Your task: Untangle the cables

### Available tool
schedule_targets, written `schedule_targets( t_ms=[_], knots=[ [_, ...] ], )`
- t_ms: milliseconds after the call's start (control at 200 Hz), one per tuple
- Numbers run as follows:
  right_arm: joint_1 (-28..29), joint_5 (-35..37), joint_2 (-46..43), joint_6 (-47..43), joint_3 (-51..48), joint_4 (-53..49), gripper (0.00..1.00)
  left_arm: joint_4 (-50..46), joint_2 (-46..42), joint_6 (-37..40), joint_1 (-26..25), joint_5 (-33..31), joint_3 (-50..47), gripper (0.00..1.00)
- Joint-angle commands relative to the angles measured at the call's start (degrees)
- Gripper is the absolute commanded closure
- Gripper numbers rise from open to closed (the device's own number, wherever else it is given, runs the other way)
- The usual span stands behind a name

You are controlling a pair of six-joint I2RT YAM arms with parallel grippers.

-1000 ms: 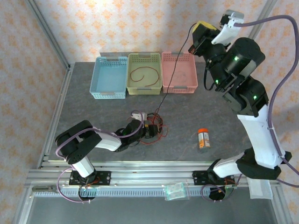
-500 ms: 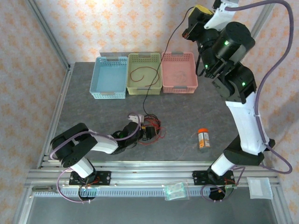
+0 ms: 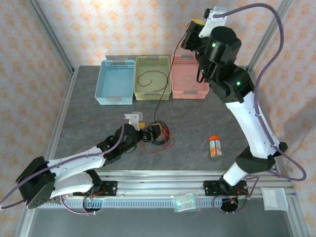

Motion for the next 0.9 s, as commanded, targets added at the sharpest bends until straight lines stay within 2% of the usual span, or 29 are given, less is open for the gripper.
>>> schedule_targets(
  t_ms=[0,40,160,315,506,736,896],
  knots=[
    [-0.54,-1.48,-3.11,2.72,-1.44,2.2,1.0,-7.05,-1.95,6.3,1.51,-0.82,3.99,0.01],
    [-0.55,-2.05,-3.44,3.43,-2.16,2.13,1.0,-6.61,-1.42,8.32,2.95,1.57,5.17,0.01],
    [-0.63,-4.55,-4.4,5.38,-2.56,1.44,1.0,-7.38,3.98,14.76,8.97,14.43,10.46,0.01],
    [-0.63,-6.39,-5.43,6.75,-1.88,0.82,1.0,-9.7,11.66,20.54,12.75,18.81,16.27,0.01],
    [-0.63,-6.88,-6.66,7.41,-1.93,-0.1,1.0,-11.05,19.04,24.04,13.78,21.41,18.99,0.07],
    [-0.63,-6.81,-8.21,7.68,-2.42,0.2,1.0,-6.42,24.29,22.07,14.16,19.31,17.38,0.29],
    [-0.63,-5.62,-8.35,6.95,-2.51,-0.24,1.0,-4.51,25.31,20.42,14.16,19.47,16.52,0.58]
  ],
)
